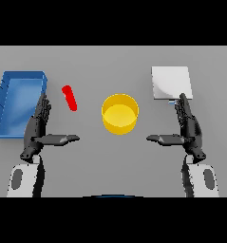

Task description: Pick up the red beaker and tilt it to pour out 1 green nut into yellow bowl. Pick up the yellow bowl and place it on the metallic measuring scale.

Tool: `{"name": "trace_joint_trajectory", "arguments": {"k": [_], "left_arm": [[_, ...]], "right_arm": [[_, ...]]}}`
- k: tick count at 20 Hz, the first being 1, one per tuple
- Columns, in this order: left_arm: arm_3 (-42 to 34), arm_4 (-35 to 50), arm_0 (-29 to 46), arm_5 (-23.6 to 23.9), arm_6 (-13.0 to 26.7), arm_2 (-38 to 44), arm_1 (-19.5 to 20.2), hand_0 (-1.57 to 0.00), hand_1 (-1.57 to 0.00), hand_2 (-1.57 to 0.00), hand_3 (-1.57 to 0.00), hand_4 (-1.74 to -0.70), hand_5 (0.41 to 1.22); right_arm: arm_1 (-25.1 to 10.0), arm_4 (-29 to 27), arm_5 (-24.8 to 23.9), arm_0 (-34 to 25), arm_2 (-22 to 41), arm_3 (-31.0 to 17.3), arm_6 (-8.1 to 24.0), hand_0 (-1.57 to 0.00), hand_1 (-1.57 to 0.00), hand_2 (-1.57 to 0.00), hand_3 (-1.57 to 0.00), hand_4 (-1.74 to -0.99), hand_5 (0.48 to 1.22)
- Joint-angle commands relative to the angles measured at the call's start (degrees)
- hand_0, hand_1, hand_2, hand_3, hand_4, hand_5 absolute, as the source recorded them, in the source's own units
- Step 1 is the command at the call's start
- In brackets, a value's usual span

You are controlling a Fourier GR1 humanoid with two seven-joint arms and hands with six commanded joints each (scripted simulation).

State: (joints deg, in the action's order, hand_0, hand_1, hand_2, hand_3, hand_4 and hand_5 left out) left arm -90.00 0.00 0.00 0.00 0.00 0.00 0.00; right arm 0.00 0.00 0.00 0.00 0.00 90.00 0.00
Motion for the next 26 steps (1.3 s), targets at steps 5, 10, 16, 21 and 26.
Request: {"name": "trace_joint_trajectory", "arguments": {"k": [5, 10, 16, 21, 26], "left_arm": [[-0.3, 0.3, 0.5, -0.2, -0.2, 0.1, 0.3, 0.0, 0.0, 0.0, 0.0, -1.2, 0.677], [-7.0, -4.5, 5.3, -2.0, -0.8, -4.5, 3.3, 0.0, 0.0, 0.0, 0.0, -1.2, 0.674], [-8.2, -6.0, 5.7, -1.9, 1.7, -5.4, 4.0, 0.0, 0.0, 0.0, 0.0, -1.17, 0.653], [-2.5, -6.7, 0.5, -1.0, 3.4, -4.6, 3.0, 0.0, 0.0, 0.0, 0.0, -1.19, 0.658], [8.0, -7.9, -7.5, 0.9, 1.5, -2.2, 2.7, 0.0, 0.0, 0.0, 0.0, -1.21, 0.659]], "right_arm": [[0.4, 0.4, -0.3, -0.1, 0.4, 0.0, 0.0, 0.0, 0.0, 0.0, 0.0, -1.177, 0.572], [-3.8, 9.4, -1.0, 3.5, 4.8, 4.3, -3.4, 0.0, 0.0, 0.0, 0.0, -1.19, 0.579], [-3.8, 7.8, 0.5, 3.8, 5.0, 5.3, -2.9, 0.0, 0.0, 0.0, 0.0, -1.244, 0.597], [-4.4, 6.5, 1.9, 2.7, 4.5, 4.8, -3.3, 0.0, 0.0, 0.0, 0.0, -1.292, 0.624], [-4.9, 5.5, 2.7, 2.8, 3.8, 4.4, -4.2, 0.0, 0.0, 0.0, 0.0, -1.292, 0.617]]}}
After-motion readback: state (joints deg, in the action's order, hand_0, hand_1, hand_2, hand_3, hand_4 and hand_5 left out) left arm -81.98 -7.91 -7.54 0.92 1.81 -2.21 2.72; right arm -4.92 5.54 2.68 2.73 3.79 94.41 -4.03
